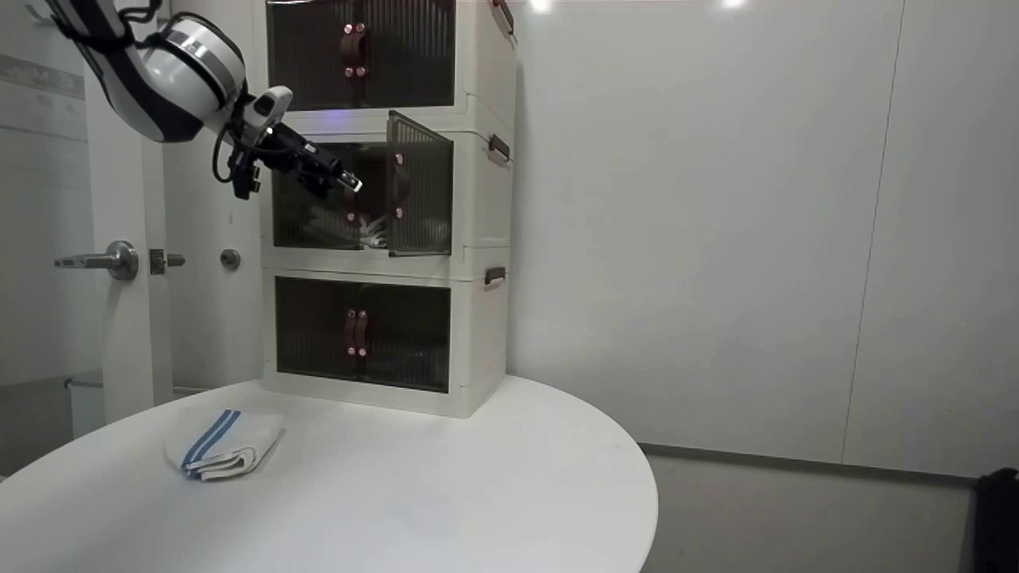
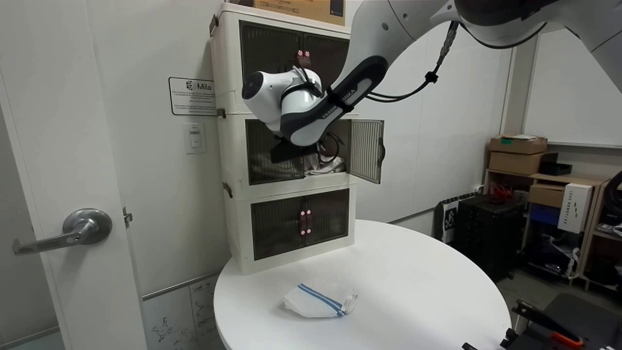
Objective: Open the left middle cabinet door
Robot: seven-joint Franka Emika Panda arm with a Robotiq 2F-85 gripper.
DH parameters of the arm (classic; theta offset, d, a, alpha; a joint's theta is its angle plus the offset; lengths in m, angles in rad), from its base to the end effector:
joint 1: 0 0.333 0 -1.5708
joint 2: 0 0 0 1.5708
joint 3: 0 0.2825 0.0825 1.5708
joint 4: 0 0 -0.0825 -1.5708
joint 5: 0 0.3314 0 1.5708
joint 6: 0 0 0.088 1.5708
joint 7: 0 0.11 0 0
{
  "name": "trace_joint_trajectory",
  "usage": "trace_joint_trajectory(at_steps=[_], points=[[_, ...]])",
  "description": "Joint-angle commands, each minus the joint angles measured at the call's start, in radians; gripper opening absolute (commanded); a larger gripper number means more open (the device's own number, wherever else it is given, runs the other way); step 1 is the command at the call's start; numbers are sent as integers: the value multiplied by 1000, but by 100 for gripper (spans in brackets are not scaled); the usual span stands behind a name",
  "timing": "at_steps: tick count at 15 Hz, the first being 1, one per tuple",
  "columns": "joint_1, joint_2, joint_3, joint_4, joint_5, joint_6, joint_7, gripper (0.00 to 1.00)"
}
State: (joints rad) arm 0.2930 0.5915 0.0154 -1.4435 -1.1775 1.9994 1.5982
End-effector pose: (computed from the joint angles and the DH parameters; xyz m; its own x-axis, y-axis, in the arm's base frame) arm 0.6479 0.1427 0.3684 0.4917 -0.2650 0.8295 -0.7411 -0.6275 0.2388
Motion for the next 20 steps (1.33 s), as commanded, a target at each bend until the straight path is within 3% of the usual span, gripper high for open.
trace_joint_trajectory(at_steps=[1,11,12,13,20], points=[[-11,16,-20,1,-52,-9,66,100],[-44,-49,-2,-100,-37,32,120,100],[-50,-61,1,-118,-34,46,125,75],[-53,-73,0,-135,-37,57,133,74],[-67,-153,3,-243,-32,185,154,23]])
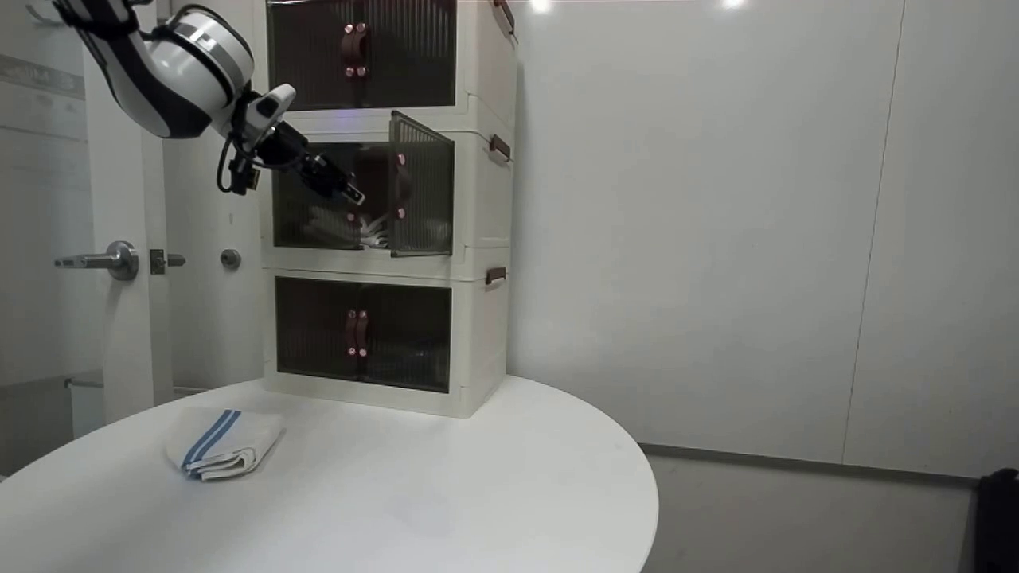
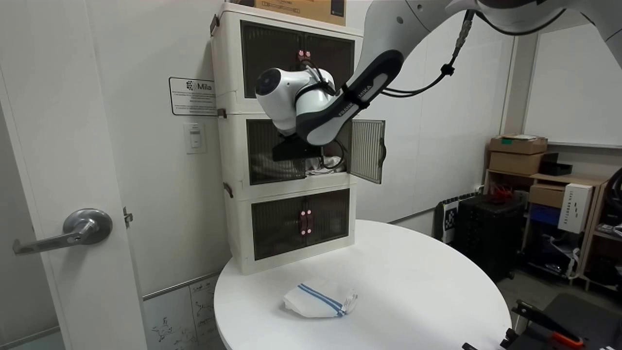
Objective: Open the left middle cabinet door
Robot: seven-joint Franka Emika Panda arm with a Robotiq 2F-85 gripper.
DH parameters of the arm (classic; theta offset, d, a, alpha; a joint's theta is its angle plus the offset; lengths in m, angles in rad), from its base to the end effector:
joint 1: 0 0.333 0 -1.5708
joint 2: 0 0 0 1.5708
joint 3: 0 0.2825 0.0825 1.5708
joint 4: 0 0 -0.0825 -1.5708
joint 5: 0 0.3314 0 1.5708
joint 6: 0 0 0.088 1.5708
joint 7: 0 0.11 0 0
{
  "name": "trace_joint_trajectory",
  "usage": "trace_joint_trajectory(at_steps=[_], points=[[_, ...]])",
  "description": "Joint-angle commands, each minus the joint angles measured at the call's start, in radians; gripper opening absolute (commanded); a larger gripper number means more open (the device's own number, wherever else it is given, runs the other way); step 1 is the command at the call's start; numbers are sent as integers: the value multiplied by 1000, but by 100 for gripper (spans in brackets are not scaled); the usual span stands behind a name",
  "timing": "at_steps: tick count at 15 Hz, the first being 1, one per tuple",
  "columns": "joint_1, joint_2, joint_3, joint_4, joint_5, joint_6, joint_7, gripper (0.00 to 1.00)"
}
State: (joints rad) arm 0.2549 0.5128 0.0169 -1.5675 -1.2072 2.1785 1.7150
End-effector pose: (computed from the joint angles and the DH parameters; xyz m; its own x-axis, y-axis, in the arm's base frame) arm 0.6375 0.1370 0.3705 0.4378 -0.3309 0.8359 -0.7140 -0.6931 0.0996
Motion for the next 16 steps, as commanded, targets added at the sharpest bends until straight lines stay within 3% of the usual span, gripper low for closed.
trace_joint_trajectory(at_steps=[1,5,10,11,13,16], points=[[-29,-85,5,-137,1,18,36,15],[-26,-123,28,-215,2,30,35,1],[-26,-153,43,-256,-3,29,32,9],[-26,-152,44,-260,-5,29,28,34],[-26,-152,45,-261,-7,30,30,36],[-31,-157,45,-269,-8,33,30,57]])
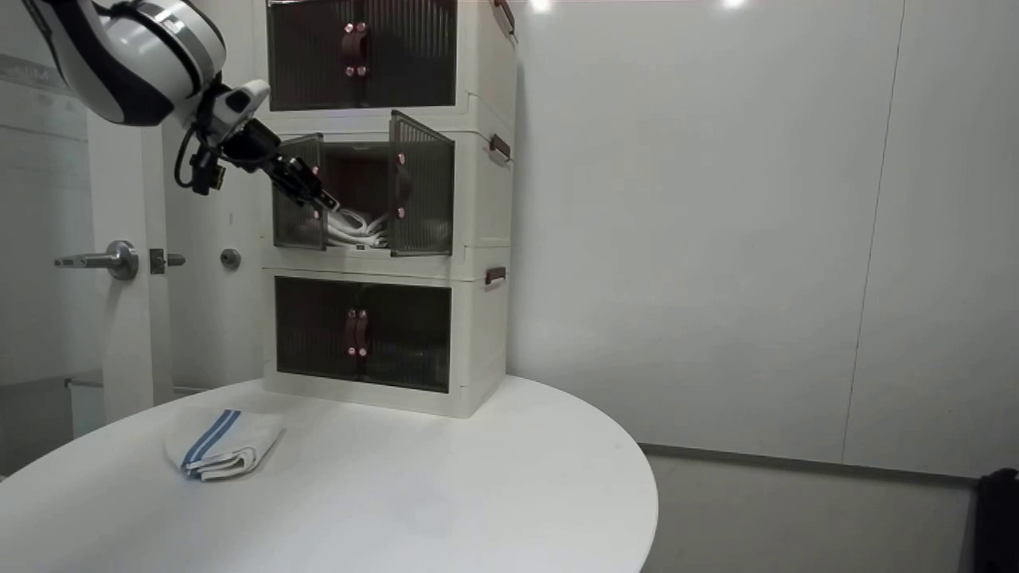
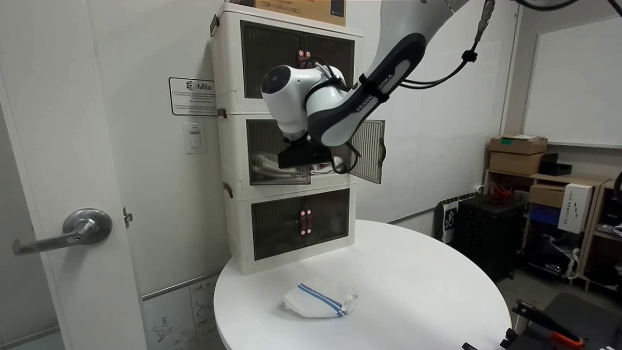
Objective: Open the left middle cabinet door
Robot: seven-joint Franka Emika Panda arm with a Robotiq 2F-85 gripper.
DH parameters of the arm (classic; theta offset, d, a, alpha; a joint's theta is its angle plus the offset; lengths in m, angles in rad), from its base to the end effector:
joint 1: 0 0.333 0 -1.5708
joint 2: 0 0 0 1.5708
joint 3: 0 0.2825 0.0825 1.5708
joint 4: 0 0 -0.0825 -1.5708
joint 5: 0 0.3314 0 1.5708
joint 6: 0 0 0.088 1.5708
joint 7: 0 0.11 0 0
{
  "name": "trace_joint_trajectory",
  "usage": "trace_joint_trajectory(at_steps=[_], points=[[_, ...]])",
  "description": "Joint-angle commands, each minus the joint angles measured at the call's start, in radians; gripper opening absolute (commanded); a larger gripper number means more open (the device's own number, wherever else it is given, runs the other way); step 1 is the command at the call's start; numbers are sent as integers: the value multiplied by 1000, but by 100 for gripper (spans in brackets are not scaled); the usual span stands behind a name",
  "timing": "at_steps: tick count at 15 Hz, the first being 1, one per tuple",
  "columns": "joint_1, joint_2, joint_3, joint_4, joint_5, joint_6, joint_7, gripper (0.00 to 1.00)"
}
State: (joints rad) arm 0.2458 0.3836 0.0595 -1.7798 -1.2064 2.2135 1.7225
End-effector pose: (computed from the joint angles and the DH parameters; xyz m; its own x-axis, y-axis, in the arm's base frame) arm 0.5919 0.1485 0.3605 0.5140 -0.3166 0.7972 -0.6658 -0.7333 0.1380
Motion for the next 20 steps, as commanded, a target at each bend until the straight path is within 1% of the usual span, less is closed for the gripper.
trace_joint_trajectory(at_steps=[1,3,4,6,20], points=[[-24,-30,3,-60,-9,-1,22,66],[-27,-38,4,-68,-12,3,26,80],[-28,-44,5,-73,-12,7,28,88],[-30,-54,7,-84,-14,13,34,100],[-24,-114,41,-135,-20,38,41,100]])
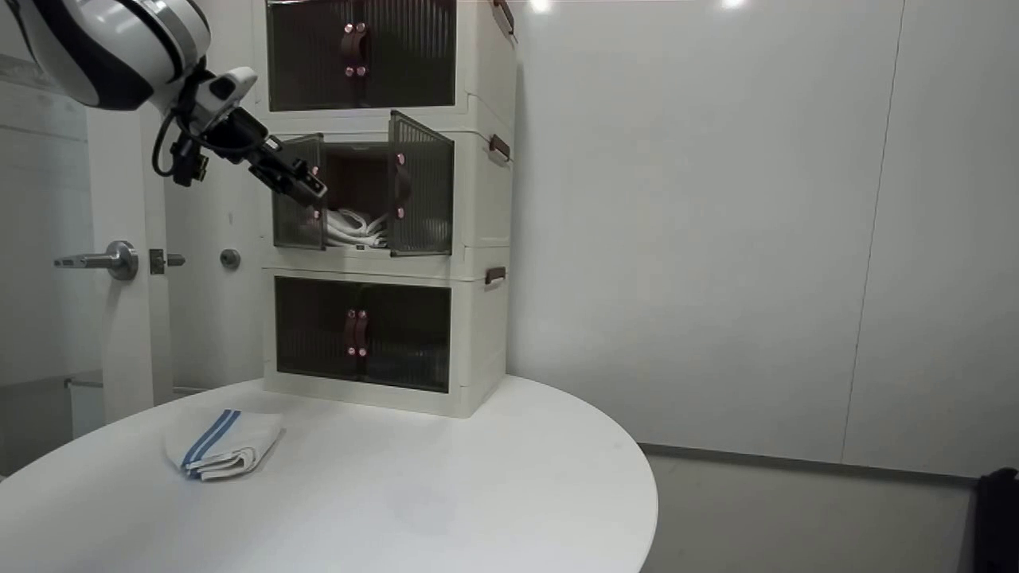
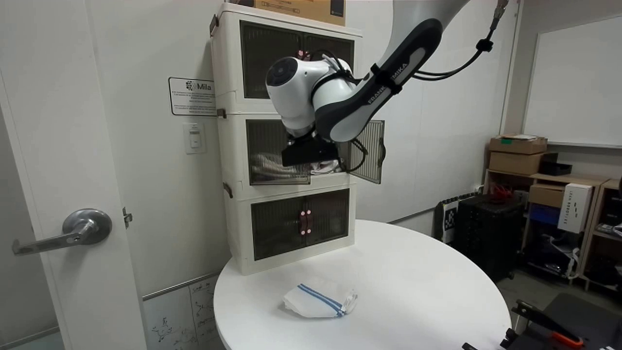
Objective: Open the left middle cabinet door
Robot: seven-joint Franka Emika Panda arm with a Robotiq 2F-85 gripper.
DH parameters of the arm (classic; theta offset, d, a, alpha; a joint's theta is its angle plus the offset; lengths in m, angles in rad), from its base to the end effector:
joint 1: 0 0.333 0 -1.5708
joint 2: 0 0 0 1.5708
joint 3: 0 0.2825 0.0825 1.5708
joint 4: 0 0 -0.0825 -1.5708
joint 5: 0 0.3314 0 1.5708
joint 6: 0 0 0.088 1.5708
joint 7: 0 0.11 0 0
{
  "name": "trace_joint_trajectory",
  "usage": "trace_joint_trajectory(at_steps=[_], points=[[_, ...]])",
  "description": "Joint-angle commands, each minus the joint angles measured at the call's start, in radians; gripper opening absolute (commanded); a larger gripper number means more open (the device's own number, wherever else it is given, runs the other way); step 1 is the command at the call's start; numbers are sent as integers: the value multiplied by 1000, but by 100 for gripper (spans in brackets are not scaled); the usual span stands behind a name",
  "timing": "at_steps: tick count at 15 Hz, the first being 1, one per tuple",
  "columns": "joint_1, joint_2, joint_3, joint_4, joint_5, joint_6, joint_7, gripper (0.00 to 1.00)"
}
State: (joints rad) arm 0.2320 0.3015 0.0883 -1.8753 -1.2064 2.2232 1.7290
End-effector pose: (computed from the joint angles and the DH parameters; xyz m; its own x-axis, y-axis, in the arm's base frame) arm 0.5685 0.1517 0.3693 0.5261 -0.3141 0.7903 -0.6505 -0.7472 0.1362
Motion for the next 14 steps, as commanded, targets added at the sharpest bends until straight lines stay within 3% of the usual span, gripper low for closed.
trace_joint_trajectory(at_steps=[1,9,14], points=[[-12,-36,17,-44,-11,39,26,100],[-21,-92,46,-78,30,151,-29,100],[-38,-174,54,-103,174,150,-249,100]])
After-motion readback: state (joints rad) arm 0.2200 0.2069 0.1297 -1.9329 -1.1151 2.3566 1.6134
